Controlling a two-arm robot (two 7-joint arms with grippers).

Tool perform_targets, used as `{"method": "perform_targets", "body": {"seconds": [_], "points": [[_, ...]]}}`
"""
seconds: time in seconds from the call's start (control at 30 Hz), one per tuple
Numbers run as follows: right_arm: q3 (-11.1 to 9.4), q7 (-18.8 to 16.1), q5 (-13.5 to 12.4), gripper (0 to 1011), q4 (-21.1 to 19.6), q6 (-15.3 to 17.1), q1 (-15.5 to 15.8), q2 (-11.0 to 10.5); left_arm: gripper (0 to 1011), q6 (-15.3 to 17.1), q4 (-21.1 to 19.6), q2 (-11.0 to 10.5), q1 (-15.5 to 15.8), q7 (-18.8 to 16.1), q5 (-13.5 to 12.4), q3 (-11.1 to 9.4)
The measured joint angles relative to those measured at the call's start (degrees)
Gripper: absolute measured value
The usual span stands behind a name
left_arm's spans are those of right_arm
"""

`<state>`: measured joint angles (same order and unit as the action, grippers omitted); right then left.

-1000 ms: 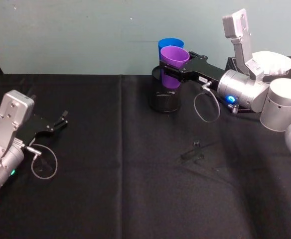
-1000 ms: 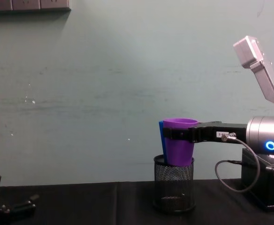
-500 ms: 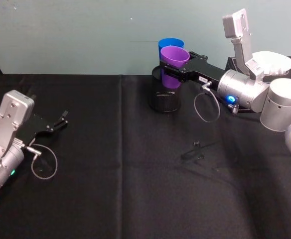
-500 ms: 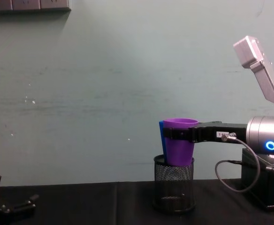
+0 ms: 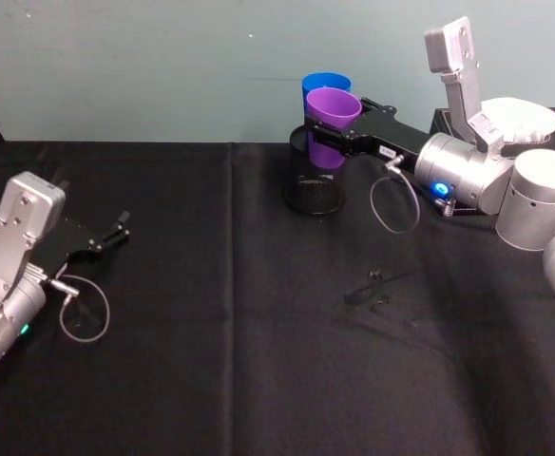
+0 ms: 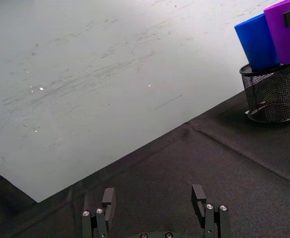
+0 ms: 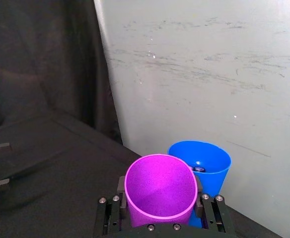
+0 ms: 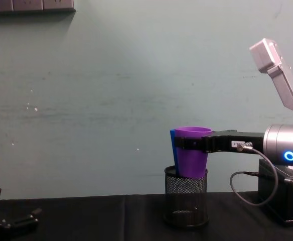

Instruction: Pick up one cup with a gripper and tap it against the other cup.

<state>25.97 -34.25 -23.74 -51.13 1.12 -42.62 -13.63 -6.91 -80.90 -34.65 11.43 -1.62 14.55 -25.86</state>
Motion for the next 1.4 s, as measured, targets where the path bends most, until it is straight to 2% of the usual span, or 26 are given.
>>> {"method": "perform_targets", "body": {"seconds": [1.4], "points": [[0.0, 0.0, 0.0, 732, 0.0, 0.0, 0.0, 0.0, 1005, 0.0, 0.0, 0.0, 0.0, 0.0, 0.0, 0.0]]}}
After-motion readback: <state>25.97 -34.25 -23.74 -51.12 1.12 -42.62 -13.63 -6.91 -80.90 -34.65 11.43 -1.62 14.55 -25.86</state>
